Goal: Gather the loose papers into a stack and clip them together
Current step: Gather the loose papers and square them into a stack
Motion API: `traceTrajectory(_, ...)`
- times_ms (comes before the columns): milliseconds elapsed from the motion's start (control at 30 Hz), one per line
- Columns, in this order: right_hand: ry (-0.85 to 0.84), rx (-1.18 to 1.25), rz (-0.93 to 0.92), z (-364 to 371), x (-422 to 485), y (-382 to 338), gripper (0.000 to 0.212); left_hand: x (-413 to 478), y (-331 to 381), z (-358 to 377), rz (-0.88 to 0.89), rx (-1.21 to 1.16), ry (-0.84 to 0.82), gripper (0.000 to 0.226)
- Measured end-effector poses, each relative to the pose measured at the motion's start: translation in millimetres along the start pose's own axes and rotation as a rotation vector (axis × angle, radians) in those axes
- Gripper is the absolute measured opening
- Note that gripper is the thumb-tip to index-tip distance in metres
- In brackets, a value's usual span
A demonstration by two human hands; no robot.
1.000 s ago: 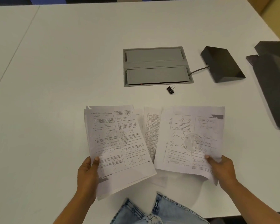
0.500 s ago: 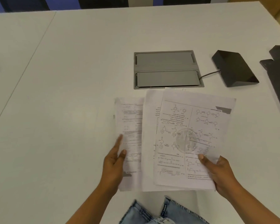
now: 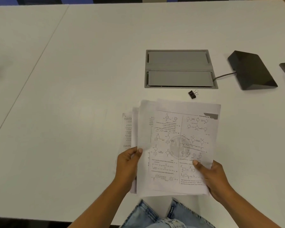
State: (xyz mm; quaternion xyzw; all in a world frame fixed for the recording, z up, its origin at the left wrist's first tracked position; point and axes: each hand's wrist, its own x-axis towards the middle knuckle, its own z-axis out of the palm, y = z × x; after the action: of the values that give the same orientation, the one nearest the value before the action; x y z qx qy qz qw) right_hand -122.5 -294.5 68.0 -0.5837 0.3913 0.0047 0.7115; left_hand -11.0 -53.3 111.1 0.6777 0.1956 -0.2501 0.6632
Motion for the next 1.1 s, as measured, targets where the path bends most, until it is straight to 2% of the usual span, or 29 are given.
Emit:
traceTrajectory(67,0.017,-0.003,-0.006,-3,-1,0,0.042,0,-2,0,0.014,-0.006,0.023,0.01)
traceTrajectory(167,0.039,-0.017,-0.006,-8,-1,0,0.045,-1,0,0,0.018,-0.039,0.03,0.009)
traceTrajectory(233,0.051,-0.005,0.004,-13,-3,-4,0.038,-2,3,0,0.027,-0.079,0.017,0.009)
traceTrajectory(400,0.093,0.064,-0.035,-31,-8,-21,0.058,-1,9,-3,0.069,-0.166,-0.002,0.011)
traceTrajectory(433,0.1,0.074,-0.049,-36,-9,-25,0.056,0,10,-4,0.078,-0.17,-0.005,0.013)
traceTrajectory(567,0.074,0.101,-0.099,-43,-14,-51,0.035,2,12,-4,0.137,-0.163,0.003,0.034)
traceTrajectory(700,-0.015,0.088,-0.125,-29,-16,-64,0.036,2,12,1,0.142,-0.134,-0.058,0.075)
traceTrajectory(767,-0.084,0.075,-0.093,-19,-11,-60,0.043,2,12,3,0.116,-0.096,-0.098,0.067)
traceTrajectory(867,-0.236,0.044,0.086,-5,-1,-42,0.046,-3,8,5,0.034,-0.063,-0.184,0.038)
traceTrajectory(933,-0.33,-0.025,0.183,3,3,-27,0.049,-5,3,3,-0.04,-0.034,-0.201,0.027)
traceTrajectory(1000,-0.356,-0.111,0.201,10,3,-13,0.051,-5,-4,-1,-0.124,-0.004,-0.213,0.027)
traceTrajectory(1100,-0.323,-0.164,0.195,18,1,1,0.05,-3,-13,-7,-0.271,-0.048,-0.176,0.044)
